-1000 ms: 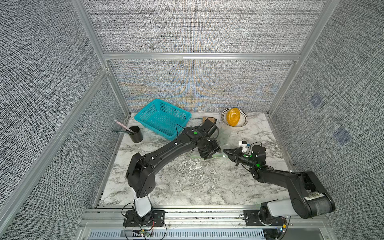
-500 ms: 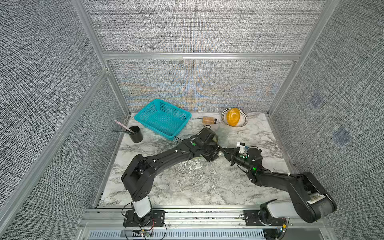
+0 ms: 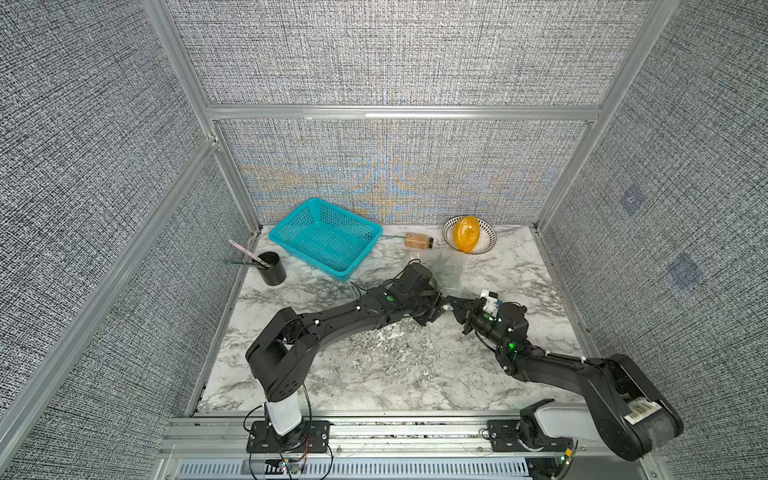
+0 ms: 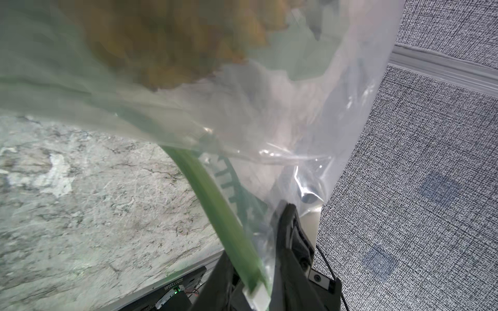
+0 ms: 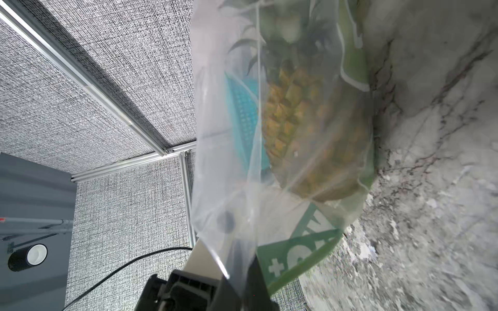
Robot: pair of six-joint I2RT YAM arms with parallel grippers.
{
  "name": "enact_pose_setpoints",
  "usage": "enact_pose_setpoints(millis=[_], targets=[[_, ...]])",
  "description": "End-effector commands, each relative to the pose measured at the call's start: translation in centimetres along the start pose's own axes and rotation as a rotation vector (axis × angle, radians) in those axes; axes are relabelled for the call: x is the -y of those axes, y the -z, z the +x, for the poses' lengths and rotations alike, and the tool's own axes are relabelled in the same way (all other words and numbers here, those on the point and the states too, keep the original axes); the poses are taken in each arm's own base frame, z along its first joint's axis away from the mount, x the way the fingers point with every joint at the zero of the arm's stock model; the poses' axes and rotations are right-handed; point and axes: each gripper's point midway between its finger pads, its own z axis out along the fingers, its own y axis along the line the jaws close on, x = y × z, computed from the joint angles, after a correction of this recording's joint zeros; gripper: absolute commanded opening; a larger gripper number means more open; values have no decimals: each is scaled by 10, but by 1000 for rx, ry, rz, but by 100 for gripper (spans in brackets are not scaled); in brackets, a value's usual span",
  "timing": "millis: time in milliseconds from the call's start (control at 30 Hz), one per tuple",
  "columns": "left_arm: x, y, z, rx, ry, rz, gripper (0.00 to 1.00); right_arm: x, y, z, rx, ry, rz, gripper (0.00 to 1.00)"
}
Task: Open the zip-top bag and take out the pineapple
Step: Unzip the zipper on the zipper food storage bag.
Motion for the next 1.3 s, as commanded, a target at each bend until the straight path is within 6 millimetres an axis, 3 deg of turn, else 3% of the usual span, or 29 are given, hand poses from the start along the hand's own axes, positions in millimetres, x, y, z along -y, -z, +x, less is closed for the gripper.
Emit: enact_pose_setpoints(millis=[0, 433, 533, 633, 767, 1000, 1267], targets=[[10, 2, 1, 5, -8, 33, 29, -7, 0, 0, 10, 0, -29, 0], [3, 3, 3, -4, 3, 12, 19, -4, 3, 3, 34, 2, -23, 2], [0, 2, 4, -8, 4, 2, 17, -6, 2, 4, 27, 21, -12, 19], [-4, 0, 3, -13, 9, -8, 16, -8, 1, 7, 18, 56, 25, 45], [-6, -4, 4, -26, 8, -14, 12, -7, 5, 11, 2, 103, 87, 56], [-6, -5, 3, -31, -2, -17, 11, 11, 24, 20, -51, 106, 196, 56], [-8, 1, 1, -25, -7, -23, 11, 21, 41, 28, -71, 78, 207, 40]])
